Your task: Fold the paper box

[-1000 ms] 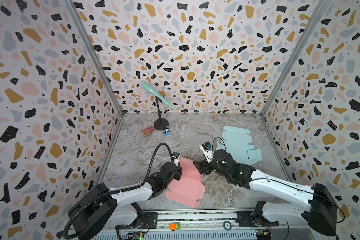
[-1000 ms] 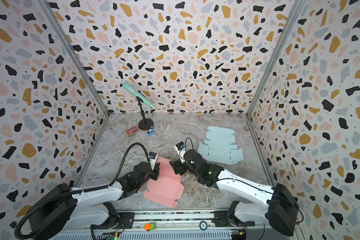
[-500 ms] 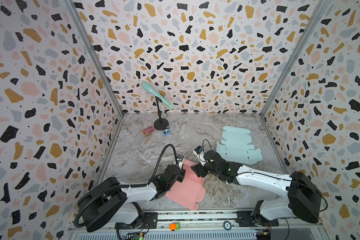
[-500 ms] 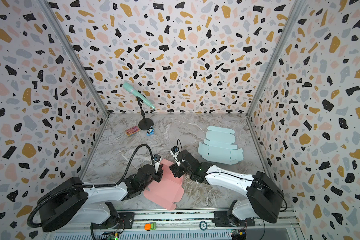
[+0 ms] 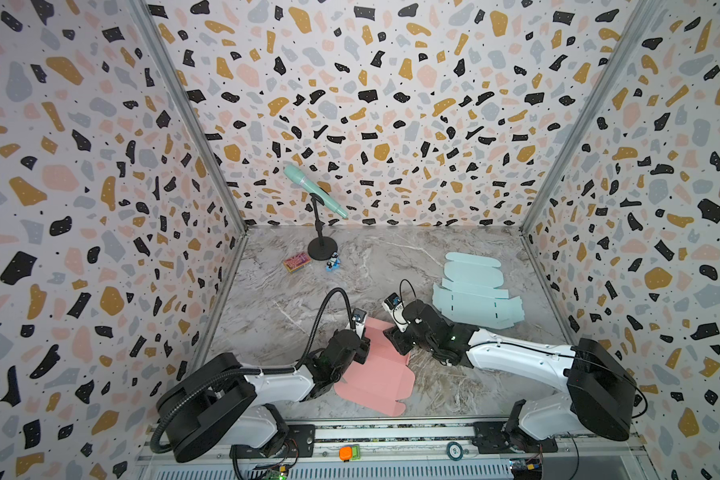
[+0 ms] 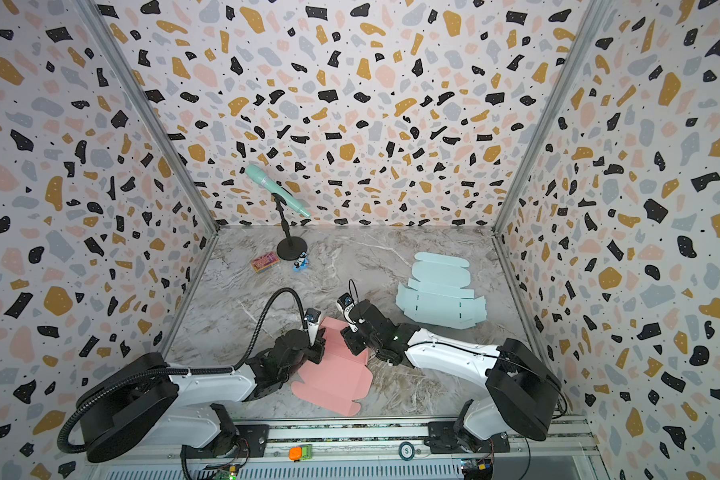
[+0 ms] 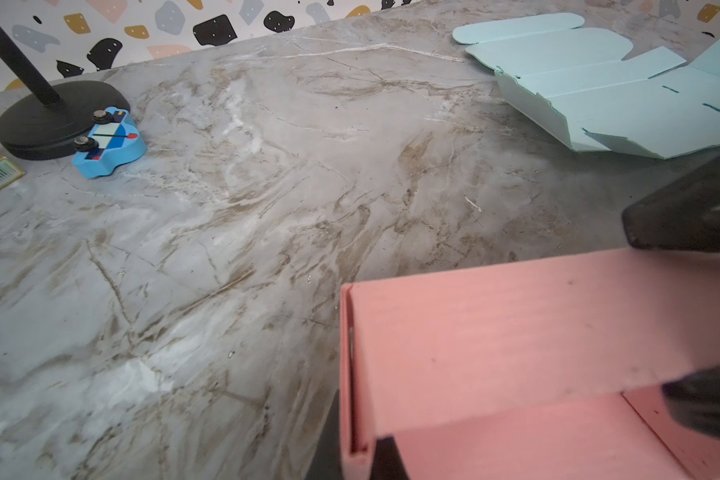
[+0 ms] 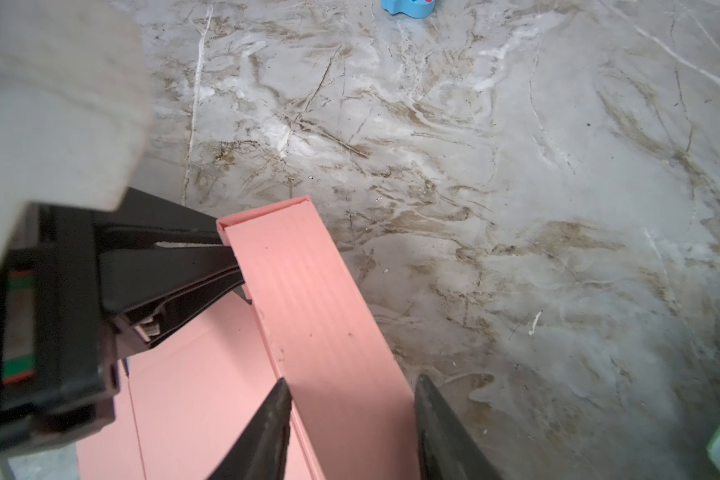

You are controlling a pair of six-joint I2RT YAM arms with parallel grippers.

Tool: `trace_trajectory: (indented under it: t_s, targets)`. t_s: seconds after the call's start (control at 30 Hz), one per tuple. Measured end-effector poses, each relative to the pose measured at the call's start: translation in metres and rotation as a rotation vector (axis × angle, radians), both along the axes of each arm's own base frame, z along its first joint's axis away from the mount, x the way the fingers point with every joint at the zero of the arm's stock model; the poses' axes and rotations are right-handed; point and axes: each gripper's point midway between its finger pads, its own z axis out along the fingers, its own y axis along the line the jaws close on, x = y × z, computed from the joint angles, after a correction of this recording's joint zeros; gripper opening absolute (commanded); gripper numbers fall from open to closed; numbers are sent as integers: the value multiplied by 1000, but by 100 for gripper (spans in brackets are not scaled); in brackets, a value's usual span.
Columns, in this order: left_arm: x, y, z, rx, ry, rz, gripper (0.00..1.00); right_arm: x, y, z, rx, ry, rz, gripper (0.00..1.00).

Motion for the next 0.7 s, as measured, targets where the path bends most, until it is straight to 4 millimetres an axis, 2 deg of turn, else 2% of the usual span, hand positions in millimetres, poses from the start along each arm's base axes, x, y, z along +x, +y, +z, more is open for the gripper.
trace_trajectory:
  t_s: [0.23, 0.43, 0.57, 0.7]
  targets:
    - [-4, 3, -3, -5, 6, 3, 24, 4, -4, 0, -21, -11, -23, 46]
    - [-5, 5, 2, -22, -2, 4, 27, 5, -7, -2, -36, -13, -34, 45]
    - [-6, 5, 10, -52, -12, 10, 41, 7, -8, -4, -45, -17, -43, 42]
    - [-9, 7, 14, -73, 1, 19, 46, 8, -8, -5, -52, -19, -45, 37]
